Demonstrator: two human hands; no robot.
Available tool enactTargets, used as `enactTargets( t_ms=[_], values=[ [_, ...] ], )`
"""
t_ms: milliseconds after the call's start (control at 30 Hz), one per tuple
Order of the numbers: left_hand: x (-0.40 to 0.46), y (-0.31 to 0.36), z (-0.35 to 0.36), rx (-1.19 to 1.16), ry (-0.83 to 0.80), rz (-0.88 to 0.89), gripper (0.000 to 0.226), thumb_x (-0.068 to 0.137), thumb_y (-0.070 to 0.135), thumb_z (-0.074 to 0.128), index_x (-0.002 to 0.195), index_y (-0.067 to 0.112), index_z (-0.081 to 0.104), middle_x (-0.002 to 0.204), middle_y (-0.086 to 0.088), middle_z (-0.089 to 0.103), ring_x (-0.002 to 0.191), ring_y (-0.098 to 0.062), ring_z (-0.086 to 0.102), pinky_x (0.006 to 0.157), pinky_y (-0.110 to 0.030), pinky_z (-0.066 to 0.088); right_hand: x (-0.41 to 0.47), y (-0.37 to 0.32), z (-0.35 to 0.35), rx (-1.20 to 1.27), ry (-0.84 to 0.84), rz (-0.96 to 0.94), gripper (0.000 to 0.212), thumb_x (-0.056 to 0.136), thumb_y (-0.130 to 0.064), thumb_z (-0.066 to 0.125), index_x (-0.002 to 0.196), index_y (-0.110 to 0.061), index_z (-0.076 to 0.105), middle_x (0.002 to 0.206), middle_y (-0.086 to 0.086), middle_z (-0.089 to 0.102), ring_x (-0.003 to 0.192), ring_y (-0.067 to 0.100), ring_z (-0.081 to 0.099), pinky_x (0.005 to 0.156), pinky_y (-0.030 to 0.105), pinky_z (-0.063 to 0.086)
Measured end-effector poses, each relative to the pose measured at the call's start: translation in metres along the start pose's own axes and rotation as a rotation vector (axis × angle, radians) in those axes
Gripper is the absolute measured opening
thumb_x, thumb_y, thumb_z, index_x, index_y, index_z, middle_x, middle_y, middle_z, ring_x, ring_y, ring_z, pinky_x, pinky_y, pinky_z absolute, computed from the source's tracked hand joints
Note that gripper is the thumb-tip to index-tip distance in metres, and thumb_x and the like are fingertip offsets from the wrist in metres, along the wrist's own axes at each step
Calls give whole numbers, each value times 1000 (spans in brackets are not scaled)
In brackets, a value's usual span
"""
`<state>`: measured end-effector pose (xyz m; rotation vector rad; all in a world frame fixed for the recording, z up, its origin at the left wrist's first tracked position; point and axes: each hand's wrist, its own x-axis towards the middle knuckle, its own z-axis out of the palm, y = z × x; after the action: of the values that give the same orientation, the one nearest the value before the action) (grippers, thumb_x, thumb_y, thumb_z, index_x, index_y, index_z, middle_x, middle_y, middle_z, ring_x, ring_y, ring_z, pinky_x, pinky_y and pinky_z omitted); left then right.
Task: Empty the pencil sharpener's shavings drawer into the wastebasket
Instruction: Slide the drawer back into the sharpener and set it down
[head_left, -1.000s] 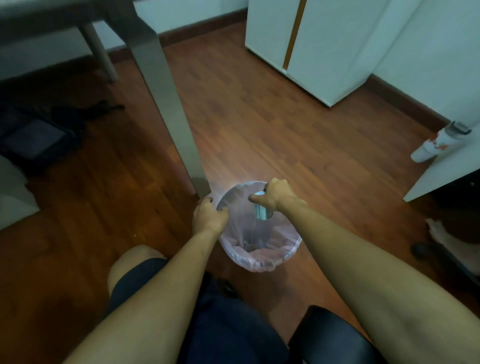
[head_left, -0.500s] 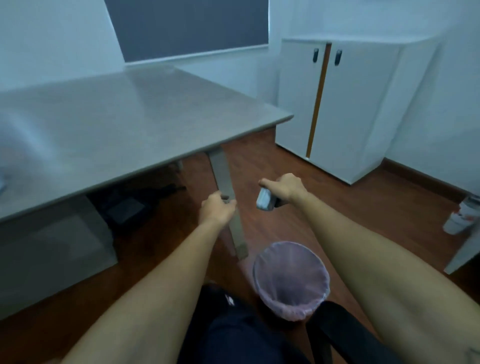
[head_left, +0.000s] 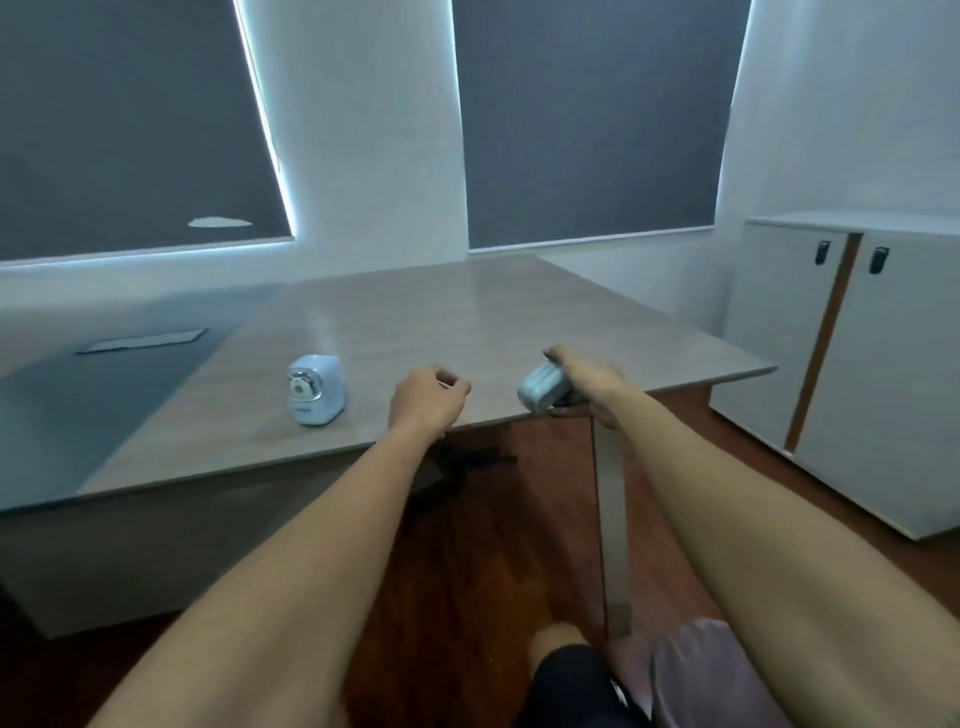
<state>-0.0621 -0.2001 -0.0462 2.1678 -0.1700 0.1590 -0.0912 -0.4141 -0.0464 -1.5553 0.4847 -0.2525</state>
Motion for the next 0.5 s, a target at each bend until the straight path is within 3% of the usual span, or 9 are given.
enactTargets(
  t_ms=[100,233,367,500],
  values=[
    [13,-25,-36,19,113,-26,13,71,40,61,72,27,62,88,2,72,85,-29,70,77,-43,60,1,-6,46,-20,-66,6,45,72,-44,76,91,-6,63,83,16,67,63,27,67,66,42,62],
    [17,-53,-72,61,280,-64,28,78,37,63,100,20,66,94,3,66,96,-25,64,79,-31,47,2,-9,98,-12,-151,5,44,78,-38,75,101,-3,63,79,13,63,60,26,65,60,38,59],
    [24,-80,-95,91,444,-145,44,71,40,71,106,16,59,113,-8,63,102,-32,61,80,-34,44,9,-8,138,-7,-186,8,35,74,-36,77,88,-7,64,89,14,65,68,29,70,67,40,63],
    [34,-102,-104,93,505,-189,69,65,44,79,120,11,52,124,-11,54,112,-31,57,90,-38,45,16,-2,162,10,-189,-4,30,73,-31,80,80,-6,65,93,14,68,80,29,74,73,41,64]
  ],
)
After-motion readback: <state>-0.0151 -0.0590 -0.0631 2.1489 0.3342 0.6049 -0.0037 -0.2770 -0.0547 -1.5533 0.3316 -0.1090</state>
